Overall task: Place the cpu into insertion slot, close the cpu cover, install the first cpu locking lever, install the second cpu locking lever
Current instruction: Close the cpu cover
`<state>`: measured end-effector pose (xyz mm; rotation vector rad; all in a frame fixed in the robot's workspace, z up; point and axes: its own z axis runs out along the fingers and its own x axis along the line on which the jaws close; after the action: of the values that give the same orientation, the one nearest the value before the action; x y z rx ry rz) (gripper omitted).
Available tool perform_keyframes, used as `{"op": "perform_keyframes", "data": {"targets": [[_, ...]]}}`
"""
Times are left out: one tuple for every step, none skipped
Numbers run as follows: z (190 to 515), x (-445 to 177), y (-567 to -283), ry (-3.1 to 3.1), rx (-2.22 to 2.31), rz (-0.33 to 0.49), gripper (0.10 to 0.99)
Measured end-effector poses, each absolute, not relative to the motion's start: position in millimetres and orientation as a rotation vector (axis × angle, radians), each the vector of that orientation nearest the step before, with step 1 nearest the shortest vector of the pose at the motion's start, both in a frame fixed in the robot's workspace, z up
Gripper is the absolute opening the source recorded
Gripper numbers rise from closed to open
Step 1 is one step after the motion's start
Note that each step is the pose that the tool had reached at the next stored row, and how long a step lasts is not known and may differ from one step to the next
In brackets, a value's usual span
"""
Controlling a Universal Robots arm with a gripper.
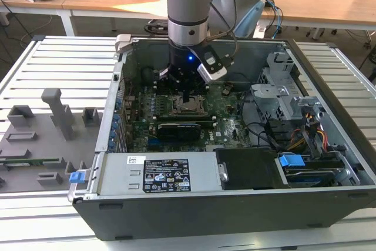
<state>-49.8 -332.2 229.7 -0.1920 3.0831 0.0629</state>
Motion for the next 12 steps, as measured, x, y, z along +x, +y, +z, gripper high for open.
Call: {"op": "perform_keyframes", "data": {"targets": [[229.7, -44.5, -332.2, 3.083, -0.192, 0.062, 0.106], [229.8, -42.8, -332.2, 3.083, -0.192, 0.061, 0.106], [231.4, -42.8, -332.1, 3.083, -0.191, 0.061, 0.106], [233.7, -42.8, -332.1, 3.083, -0.191, 0.061, 0.106], [235.7, -42.8, -332.1, 3.083, -0.191, 0.061, 0.106], [237.6, -42.8, -332.1, 3.083, -0.191, 0.062, 0.106], [237.9, -42.8, -332.1, 3.083, -0.191, 0.062, 0.106], [237.9, -42.8, -332.1, 3.083, -0.191, 0.062, 0.106], [237.9, -42.8, -332.1, 3.083, -0.191, 0.062, 0.106], [238.0, -42.8, -332.1, 3.083, -0.191, 0.062, 0.106], [238.0, -42.8, -332.1, 3.083, -0.191, 0.062, 0.106], [238.0, -42.8, -332.1, 3.083, -0.191, 0.062, 0.106]]}}
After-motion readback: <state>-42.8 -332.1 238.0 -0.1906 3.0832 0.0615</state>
